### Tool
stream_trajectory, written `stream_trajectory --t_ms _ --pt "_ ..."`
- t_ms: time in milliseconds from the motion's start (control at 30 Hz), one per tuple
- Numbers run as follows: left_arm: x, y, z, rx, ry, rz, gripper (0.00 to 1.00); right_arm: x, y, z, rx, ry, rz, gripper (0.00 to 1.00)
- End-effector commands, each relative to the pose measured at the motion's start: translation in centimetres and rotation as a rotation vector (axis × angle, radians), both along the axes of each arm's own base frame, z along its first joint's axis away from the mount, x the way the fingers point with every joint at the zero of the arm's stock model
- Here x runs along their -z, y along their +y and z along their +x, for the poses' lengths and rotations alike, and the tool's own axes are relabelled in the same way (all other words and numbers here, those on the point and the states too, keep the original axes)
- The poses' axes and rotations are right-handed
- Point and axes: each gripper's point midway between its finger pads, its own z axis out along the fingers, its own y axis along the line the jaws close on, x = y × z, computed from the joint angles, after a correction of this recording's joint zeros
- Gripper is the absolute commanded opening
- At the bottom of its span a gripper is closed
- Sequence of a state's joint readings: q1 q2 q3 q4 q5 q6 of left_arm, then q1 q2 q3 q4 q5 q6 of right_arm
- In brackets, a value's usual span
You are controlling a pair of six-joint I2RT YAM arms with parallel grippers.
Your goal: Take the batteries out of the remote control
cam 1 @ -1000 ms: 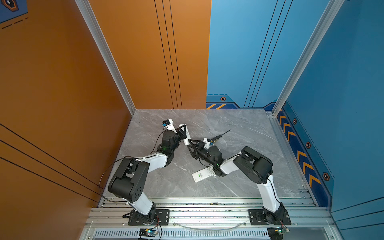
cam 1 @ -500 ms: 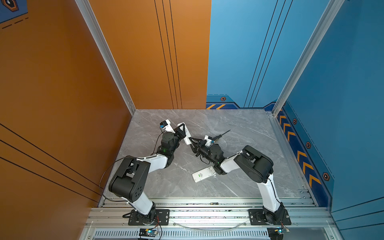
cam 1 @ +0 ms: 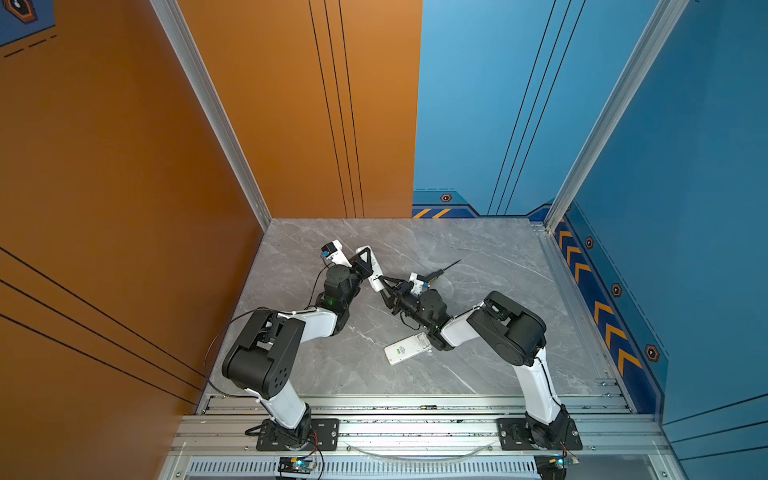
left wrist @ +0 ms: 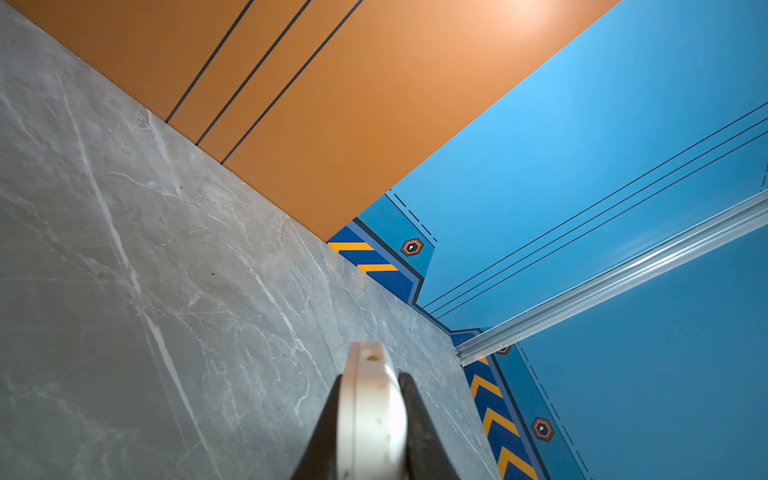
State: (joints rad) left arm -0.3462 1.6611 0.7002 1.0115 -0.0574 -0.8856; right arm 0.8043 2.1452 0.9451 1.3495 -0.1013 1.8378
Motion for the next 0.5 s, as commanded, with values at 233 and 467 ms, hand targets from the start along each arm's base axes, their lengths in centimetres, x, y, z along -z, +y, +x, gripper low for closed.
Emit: stream_trajectory --t_ms 233,467 --pt "0.9 2.5 1.3 -0.078 0.005 0.081 0.0 0.5 0.1 -2.5 -0.069 0.01 -0.02 0.35" --pt "2.3 1.7 1.4 -0.054 0.029 0.094 0.0 2.1 -0.9 -2.0 -0.044 0.039 -0.03 0.39"
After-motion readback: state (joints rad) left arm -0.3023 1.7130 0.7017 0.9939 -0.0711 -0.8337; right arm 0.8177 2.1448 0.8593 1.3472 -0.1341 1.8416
